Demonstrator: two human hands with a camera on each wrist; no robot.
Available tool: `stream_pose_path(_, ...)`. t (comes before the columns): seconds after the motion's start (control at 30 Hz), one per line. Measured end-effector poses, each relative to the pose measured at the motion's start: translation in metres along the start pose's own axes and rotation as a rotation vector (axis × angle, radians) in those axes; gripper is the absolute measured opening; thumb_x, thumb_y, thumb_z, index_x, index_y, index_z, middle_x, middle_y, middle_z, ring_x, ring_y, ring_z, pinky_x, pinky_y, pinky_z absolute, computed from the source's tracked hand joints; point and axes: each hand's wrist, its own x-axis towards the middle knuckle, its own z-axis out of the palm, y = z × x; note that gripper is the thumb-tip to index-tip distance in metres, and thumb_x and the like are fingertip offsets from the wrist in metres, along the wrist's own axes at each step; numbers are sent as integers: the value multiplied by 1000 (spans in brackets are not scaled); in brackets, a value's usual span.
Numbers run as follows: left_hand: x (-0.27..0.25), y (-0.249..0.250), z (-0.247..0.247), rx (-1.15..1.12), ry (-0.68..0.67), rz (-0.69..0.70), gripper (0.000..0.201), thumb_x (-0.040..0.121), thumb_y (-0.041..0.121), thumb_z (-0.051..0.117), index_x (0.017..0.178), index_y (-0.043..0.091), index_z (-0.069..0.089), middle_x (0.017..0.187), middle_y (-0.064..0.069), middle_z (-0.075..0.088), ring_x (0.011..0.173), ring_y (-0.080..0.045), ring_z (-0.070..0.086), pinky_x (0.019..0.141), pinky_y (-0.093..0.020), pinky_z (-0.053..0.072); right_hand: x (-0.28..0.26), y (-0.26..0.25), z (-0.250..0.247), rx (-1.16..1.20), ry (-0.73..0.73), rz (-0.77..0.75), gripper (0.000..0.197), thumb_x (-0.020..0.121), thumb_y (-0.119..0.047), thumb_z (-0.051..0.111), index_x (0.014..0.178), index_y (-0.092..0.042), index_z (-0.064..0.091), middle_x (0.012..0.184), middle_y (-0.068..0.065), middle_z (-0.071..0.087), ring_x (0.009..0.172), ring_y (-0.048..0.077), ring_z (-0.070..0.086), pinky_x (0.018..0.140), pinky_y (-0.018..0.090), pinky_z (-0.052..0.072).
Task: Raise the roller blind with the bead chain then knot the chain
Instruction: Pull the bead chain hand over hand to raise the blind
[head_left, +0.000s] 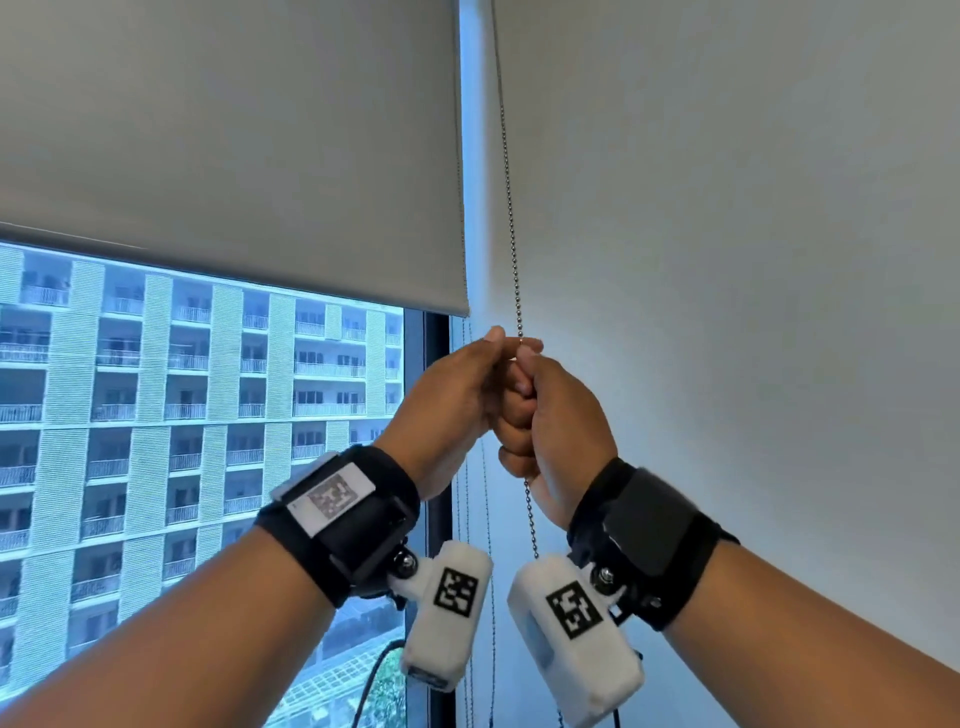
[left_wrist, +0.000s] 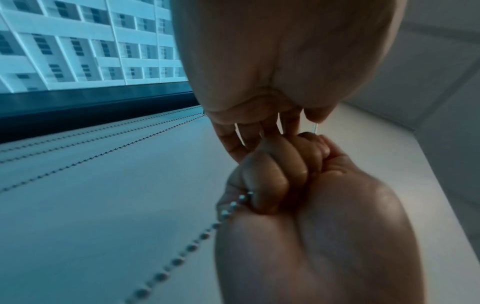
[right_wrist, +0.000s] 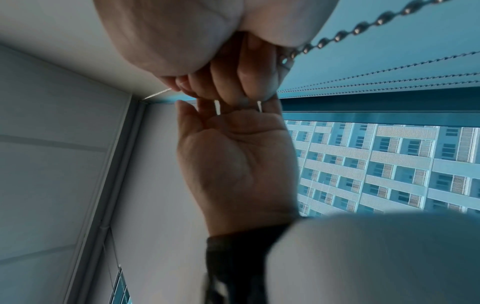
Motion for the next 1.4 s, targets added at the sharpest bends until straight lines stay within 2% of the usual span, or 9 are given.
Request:
stream_pose_path(0.2, 3, 5, 18, -51, 40, -6, 33, 104, 24, 40, 102, 5, 67, 100, -20, 69, 96, -26, 66, 91, -41, 52, -4, 1, -3, 57, 16, 32, 38, 102, -36, 38, 71, -23, 18, 51, -5, 14, 42, 12, 8, 45, 22, 7)
stream_pose_path(0.4, 0, -6, 25, -133, 94, 65, 40, 107, 27, 37, 76, 23, 62, 78, 4, 71, 90, -30, 48, 85, -41, 45, -8, 8, -32, -56, -173, 105, 29, 89, -32, 47, 66, -17, 43, 58, 1, 31, 49, 15, 26, 47, 28, 24)
stream_pose_path(0.57, -9, -13, 26, -283, 197, -12, 27, 103, 23, 39, 77, 20, 45, 63, 5, 26, 49, -10, 19, 42, -21, 20, -7, 6, -63, -218, -181, 102, 25, 64, -29, 64, 77, -8, 63, 79, 7, 62, 75, 19, 56, 70, 33, 48)
stream_pose_path(0.8, -24, -17, 36, -378, 238, -98, 35, 101, 25, 42, 66, 24, 37, 59, 7, 19, 48, -10, 9, 43, -24, 5, 33, -52, -35, -33, -135, 113, 30, 90, -35, 56, 100, -8, 64, 96, 12, 64, 81, 22, 62, 75, 35, 52)
stream_pose_path(0.9, -29, -25, 39, -346, 249, -121, 37, 100, 30, 46, 65, 23, 39, 63, 1, 20, 51, -11, 14, 46, -26, 9, 43, -67, -7, -15, -104, 139, 39, 98, -47, 49, 100, -9, 59, 84, 10, 63, 69, 21, 60, 63, 32, 52)
stream_pose_path(1.0, -34, -34, 43, -262, 218, -81, 23, 91, 28, 57, 69, 24, 61, 69, -6, 48, 62, -16, 43, 60, -31, 37, 42, -65, 15, 41, 23, 132, 40, 101, -50, 42, 76, -19, 47, 58, -3, 36, 44, 12, 28, 38, 21, 24)
stream_pose_path(1.13, -40, -38, 38, -255, 102, -111, 13, 77, 23, 72, 81, 12, 65, 66, 2, 70, 67, -12, 65, 66, -25, 52, 27, -49, 26, -92, 193, 53, 42, 98, -44, 44, 61, -26, 33, 52, -7, 23, 40, 11, 18, 35, 19, 17)
stream_pose_path(1.27, -51, -40, 19, -53, 52, -133, 36, 91, 49, 53, 92, 20, 76, 92, -1, 76, 92, -18, 68, 91, -38, 51, 16, -38, 24, -108, 201, 33, 41, 99, -38, 42, 64, -24, 26, 52, -5, 19, 39, 11, 18, 35, 21, 20)
stream_pose_path(1.4, -39, -21, 0, 0, 106, -32, 47, 97, 41, 36, 100, 13, 74, 100, -9, 74, 96, -23, 66, 94, -46, 50, 2, -26, 18, -169, 162, -35, 38, 99, -37, 41, 67, -22, 27, 55, -3, 19, 42, 12, 18, 41, 25, 21)
